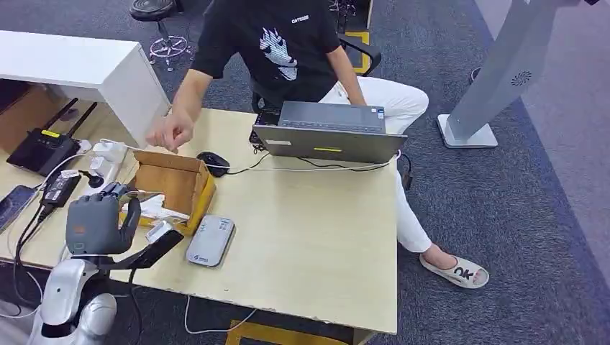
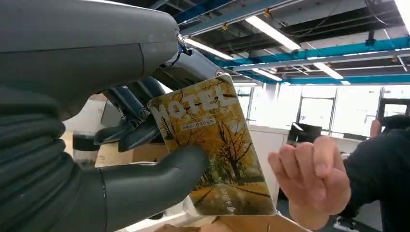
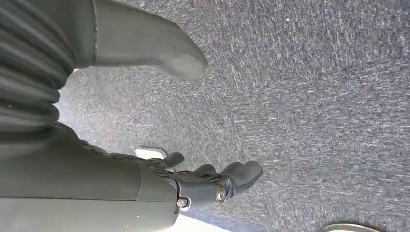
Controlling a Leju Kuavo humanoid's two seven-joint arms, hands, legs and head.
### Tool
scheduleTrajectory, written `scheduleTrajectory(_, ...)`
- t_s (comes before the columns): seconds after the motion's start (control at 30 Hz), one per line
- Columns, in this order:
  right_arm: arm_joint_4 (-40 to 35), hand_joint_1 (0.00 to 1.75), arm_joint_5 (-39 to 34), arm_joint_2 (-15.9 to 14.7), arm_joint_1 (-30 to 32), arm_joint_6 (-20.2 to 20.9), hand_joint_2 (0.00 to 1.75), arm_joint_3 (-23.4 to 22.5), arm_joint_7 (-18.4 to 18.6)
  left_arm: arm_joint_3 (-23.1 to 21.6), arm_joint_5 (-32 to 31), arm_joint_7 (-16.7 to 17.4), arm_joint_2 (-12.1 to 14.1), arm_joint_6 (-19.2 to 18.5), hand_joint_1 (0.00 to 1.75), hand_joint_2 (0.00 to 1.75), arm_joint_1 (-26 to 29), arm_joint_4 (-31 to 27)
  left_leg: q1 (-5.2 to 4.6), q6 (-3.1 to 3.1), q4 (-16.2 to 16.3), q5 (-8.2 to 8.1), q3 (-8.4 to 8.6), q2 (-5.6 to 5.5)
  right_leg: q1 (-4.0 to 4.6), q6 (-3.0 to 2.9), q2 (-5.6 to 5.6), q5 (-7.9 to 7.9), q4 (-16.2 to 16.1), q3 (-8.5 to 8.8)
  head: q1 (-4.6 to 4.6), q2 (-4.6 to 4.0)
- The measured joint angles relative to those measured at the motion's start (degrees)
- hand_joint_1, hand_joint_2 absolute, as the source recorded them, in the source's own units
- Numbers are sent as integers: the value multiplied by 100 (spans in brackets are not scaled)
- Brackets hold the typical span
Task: Pass the card to the sensor for recognition and then transmit it.
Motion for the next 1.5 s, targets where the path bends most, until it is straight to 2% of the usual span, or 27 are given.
scheduleTrajectory(0.33,0,0,151,2,-1,77,175,-7,2,-432,-843,227,210,68,175,175,-47,376,-1,0,0,0,0,0,0,0,0,0,0,-1,0,2)
scheduleTrajectory(0.63,0,0,341,2,-10,122,175,-7,2,-1134,-1460,457,236,256,175,175,-422,961,-1,0,1,0,1,-1,-1,0,-1,1,0,0,0,2)
scheduleTrajectory(0.87,2,0,431,13,-14,120,175,-7,17,-1637,-1571,516,140,264,175,175,-691,1248,-1,0,1,0,0,0,-1,0,-1,1,0,0,-2,2)
scheduleTrajectory(1.0,11,0,455,22,-13,116,175,-13,22,-1770,-1558,542,120,253,175,175,-705,1349,-1,0,1,0,0,-1,-1,0,-1,0,0,0,-2,2)
scheduleTrajectory(1.1,11,0,465,24,-13,114,175,-39,22,-1840,-1545,546,133,225,175,175,-703,1440,0,0,1,0,-1,-1,-1,0,-1,0,0,0,-2,2)
scheduleTrajectory(1.23,18,0,516,24,-11,94,175,-68,81,-1912,-1447,568,190,4,175,175,-683,1565,0,0,0,0,-1,-1,0,0,-1,0,0,0,0,2)
scheduleTrajectory(1.5,24,0,520,24,-10,90,175,-118,116,-1941,-1436,592,291,-46,175,175,-609,1679,-1,0,1,0,-2,-2,0,0,-1,0,0,1,0,2)
